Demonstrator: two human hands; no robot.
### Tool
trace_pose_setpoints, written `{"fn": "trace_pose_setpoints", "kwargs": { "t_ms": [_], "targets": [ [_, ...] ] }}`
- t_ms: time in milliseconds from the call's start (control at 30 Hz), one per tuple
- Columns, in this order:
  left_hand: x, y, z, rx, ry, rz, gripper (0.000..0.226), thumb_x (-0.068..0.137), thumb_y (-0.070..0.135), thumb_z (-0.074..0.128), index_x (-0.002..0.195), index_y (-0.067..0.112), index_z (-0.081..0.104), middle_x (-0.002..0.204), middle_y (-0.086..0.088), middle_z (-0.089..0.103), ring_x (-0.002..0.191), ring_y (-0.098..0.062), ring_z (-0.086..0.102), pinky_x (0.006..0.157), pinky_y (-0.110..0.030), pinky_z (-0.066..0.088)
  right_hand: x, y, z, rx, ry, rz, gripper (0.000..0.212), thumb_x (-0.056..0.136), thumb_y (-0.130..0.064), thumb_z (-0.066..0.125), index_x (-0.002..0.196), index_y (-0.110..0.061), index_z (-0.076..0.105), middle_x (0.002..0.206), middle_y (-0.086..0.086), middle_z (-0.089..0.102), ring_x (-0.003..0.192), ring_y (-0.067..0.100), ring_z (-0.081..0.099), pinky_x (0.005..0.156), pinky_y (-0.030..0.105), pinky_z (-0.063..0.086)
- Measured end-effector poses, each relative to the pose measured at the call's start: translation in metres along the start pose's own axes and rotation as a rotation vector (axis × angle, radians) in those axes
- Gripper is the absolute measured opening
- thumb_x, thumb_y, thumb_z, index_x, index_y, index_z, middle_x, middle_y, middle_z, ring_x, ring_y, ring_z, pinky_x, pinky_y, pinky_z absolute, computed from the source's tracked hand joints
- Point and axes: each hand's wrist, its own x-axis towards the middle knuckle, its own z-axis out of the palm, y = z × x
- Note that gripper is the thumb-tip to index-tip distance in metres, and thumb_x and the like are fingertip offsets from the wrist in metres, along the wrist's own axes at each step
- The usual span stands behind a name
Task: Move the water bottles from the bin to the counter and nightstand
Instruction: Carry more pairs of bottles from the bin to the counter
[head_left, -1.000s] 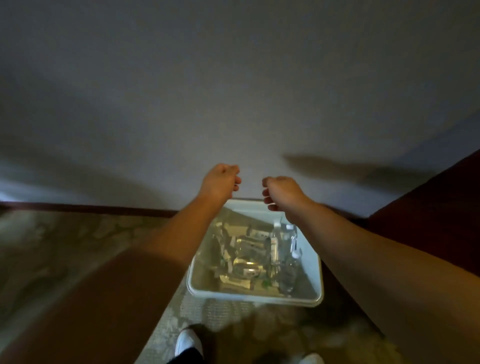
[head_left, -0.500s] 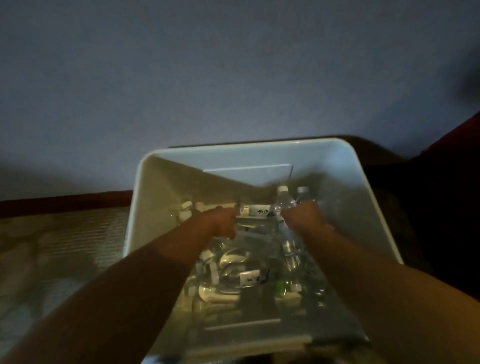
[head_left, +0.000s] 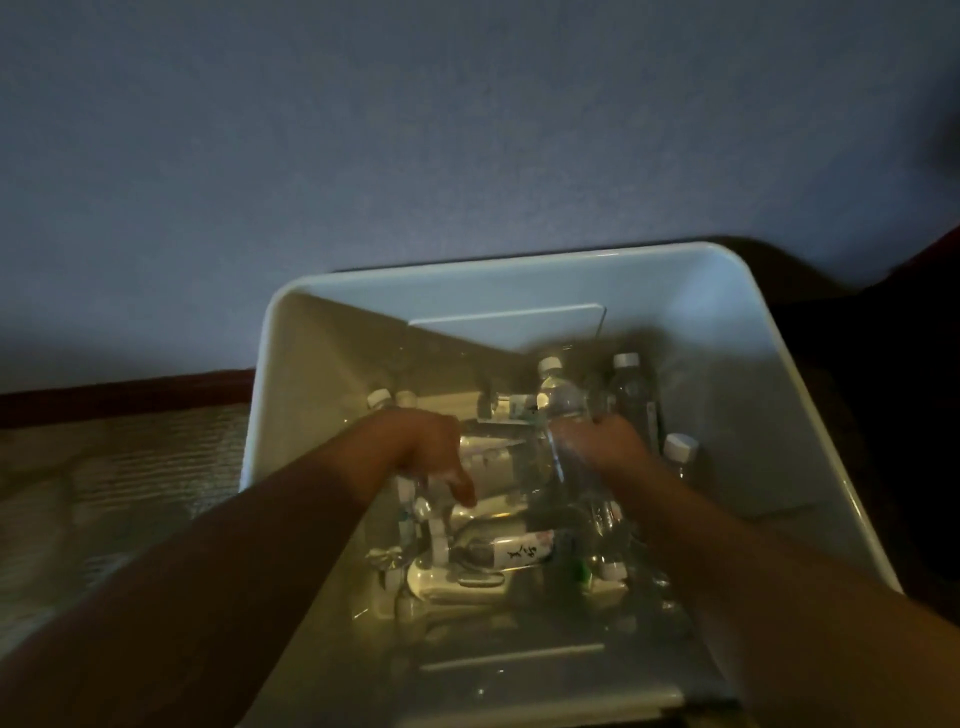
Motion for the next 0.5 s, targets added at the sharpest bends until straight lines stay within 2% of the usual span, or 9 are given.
{"fn": "trace_pose_setpoints", "kwargs": {
  "t_ms": [33,100,167,233,267,333,433,500],
  "targets": [
    [-0.006,-0.004,-0.007,-0.072,0.067,0.013,0.060,0.075,0.036,0.087,0.125,0.017,0.060,0.090,0.001,0.069,0.064,-0.012,0.067,0.051,-0.022,0.052,-0.001,0.000,-0.001,0.070,-0.028,0.005,0.021,0.090,-0.032,0.066,0.087,-0.011,0.066,0.098,0.017,0.072,0.079,0.026,0.070,0.069,0.038,0.062],
    [-0.016,-0.013,-0.017,-0.281,0.180,0.028,0.056,0.075,0.029,0.088,0.124,0.025,0.061,0.091,-0.002,0.068,0.064,-0.015,0.067,0.050,-0.024,0.055,-0.004,0.001,-0.001,0.281,-0.139,0.033,0.031,0.096,-0.041,0.058,0.090,-0.012,0.065,0.099,0.018,0.071,0.075,0.026,0.069,0.056,0.031,0.057],
    [-0.023,-0.017,-0.022,-0.413,0.267,0.086,0.058,0.075,0.020,0.088,0.127,0.026,0.064,0.094,-0.001,0.067,0.068,-0.017,0.069,0.053,-0.024,0.058,-0.006,0.000,0.001,0.450,-0.251,0.048,0.046,0.095,-0.055,0.053,0.102,-0.011,0.065,0.099,0.017,0.071,0.082,0.031,0.071,0.061,0.034,0.059],
    [-0.029,-0.019,-0.020,-0.430,0.391,0.150,0.061,0.070,0.019,0.090,0.125,0.029,0.066,0.097,0.003,0.065,0.076,-0.015,0.067,0.061,-0.026,0.059,-0.008,-0.004,0.005,0.428,-0.305,-0.017,0.055,0.088,-0.060,0.061,0.108,-0.009,0.067,0.099,0.019,0.075,0.090,0.037,0.073,0.074,0.045,0.062],
    [-0.032,-0.020,-0.017,-0.434,0.468,0.177,0.060,0.067,0.022,0.092,0.121,0.031,0.066,0.100,0.004,0.066,0.080,-0.013,0.066,0.066,-0.027,0.058,-0.010,-0.005,0.005,0.409,-0.324,-0.044,0.057,0.082,-0.057,0.067,0.110,-0.008,0.068,0.098,0.019,0.077,0.091,0.038,0.074,0.079,0.048,0.062],
    [-0.036,-0.021,-0.012,-0.541,0.583,0.228,0.057,0.062,0.027,0.094,0.111,0.034,0.066,0.101,0.005,0.068,0.084,-0.009,0.066,0.067,-0.022,0.055,-0.014,-0.005,0.000,0.423,-0.378,-0.038,0.056,0.078,-0.047,0.074,0.115,-0.005,0.066,0.100,0.020,0.077,0.091,0.038,0.075,0.080,0.049,0.061],
    [-0.044,-0.019,-0.016,-0.658,0.627,0.335,0.054,0.063,0.024,0.094,0.108,0.035,0.066,0.099,0.007,0.071,0.088,-0.011,0.070,0.067,-0.018,0.055,-0.023,-0.009,-0.018,0.445,-0.446,0.031,0.042,0.092,-0.026,0.065,0.127,-0.005,0.057,0.116,0.025,0.069,0.099,0.041,0.071,0.077,0.048,0.060],
    [-0.057,-0.014,-0.024,-0.750,0.635,0.407,0.051,0.068,0.019,0.091,0.111,0.035,0.068,0.101,0.005,0.075,0.094,-0.014,0.072,0.075,-0.023,0.058,-0.035,-0.017,-0.031,0.487,-0.492,0.033,0.039,0.092,-0.020,0.059,0.127,-0.004,0.055,0.116,0.024,0.068,0.101,0.039,0.069,0.078,0.048,0.058]
  ]
}}
